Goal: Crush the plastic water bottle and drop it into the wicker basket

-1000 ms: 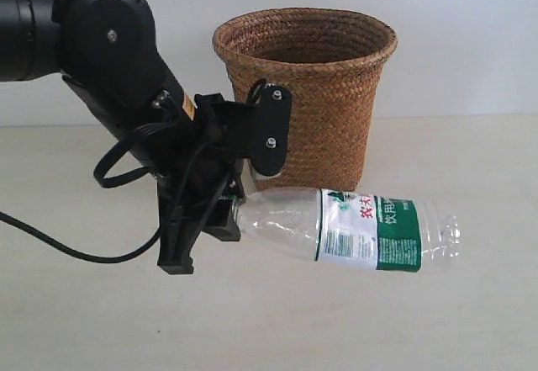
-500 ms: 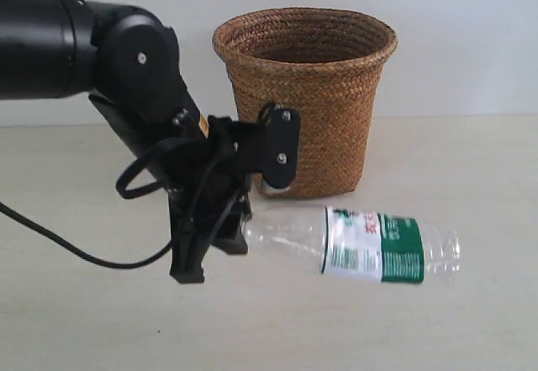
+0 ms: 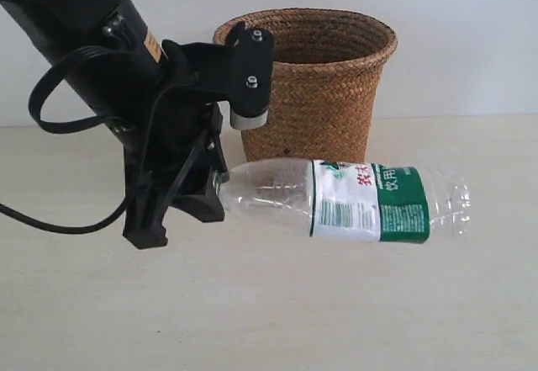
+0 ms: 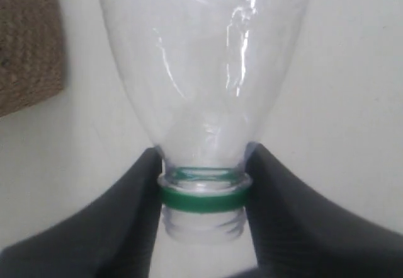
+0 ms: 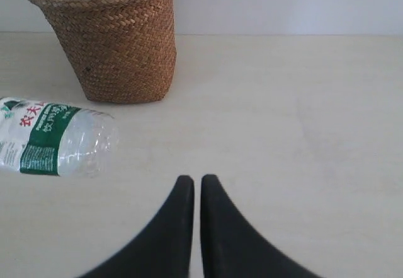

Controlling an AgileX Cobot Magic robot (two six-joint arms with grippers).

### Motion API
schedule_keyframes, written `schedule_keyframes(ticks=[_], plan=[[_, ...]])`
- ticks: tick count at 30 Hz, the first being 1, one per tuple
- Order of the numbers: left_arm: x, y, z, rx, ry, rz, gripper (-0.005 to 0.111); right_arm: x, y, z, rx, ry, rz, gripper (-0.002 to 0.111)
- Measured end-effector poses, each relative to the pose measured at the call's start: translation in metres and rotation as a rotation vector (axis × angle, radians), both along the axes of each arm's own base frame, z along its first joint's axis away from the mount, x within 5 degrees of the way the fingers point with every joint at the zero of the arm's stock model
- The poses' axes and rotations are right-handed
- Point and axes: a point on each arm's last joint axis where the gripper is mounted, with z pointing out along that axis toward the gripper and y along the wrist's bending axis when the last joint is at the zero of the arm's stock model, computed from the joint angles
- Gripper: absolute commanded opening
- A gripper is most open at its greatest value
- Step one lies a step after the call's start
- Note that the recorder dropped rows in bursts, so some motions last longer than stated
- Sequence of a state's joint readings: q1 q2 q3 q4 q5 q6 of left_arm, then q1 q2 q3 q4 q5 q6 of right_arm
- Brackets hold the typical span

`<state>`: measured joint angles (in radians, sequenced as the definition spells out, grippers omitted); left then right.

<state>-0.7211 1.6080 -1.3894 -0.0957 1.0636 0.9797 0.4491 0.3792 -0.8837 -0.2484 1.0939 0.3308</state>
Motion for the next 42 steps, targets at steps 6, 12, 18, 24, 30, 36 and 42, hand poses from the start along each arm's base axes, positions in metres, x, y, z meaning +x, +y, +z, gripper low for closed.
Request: schedule_keyframes(ticks=[6,12,18,24,30,36,42], plan=[[-0.011,-0.005,-0.016,-0.016,0.169,0.006,0.004,0.0,0.0,0.0,-0.005,0.002,0.004,0.001],[-0.008,-0.005,-0.018,-0.011,0.138,-0.018,0.004,-0.001,0.002,-0.001,0.0,0.017,0.029,0.001],[0.087,-0.002,0.05,0.049,-1.003,-0.191,0.041,-0.002,0.004,-0.001,0.0,0.015,0.057,0.001],[0.103,0.0,0.181,-0.142,-1.434,-0.016,0.065,-0.002,0.005,-0.001,-0.007,0.009,0.062,0.001],[0.095,-0.008,0.156,-0.014,-1.251,0.077,0.074,-0.002,0.005,-0.001,-0.014,0.011,0.097,0.001],[0.08,0.003,0.157,-0.048,-1.08,0.197,0.077,-0.001,0.006,-0.002,-0.033,0.012,0.146,0.001],[0.04,0.022,0.16,-0.119,-0.72,0.241,0.077,-0.001,0.006,-0.002,-0.031,0.012,0.154,0.001]])
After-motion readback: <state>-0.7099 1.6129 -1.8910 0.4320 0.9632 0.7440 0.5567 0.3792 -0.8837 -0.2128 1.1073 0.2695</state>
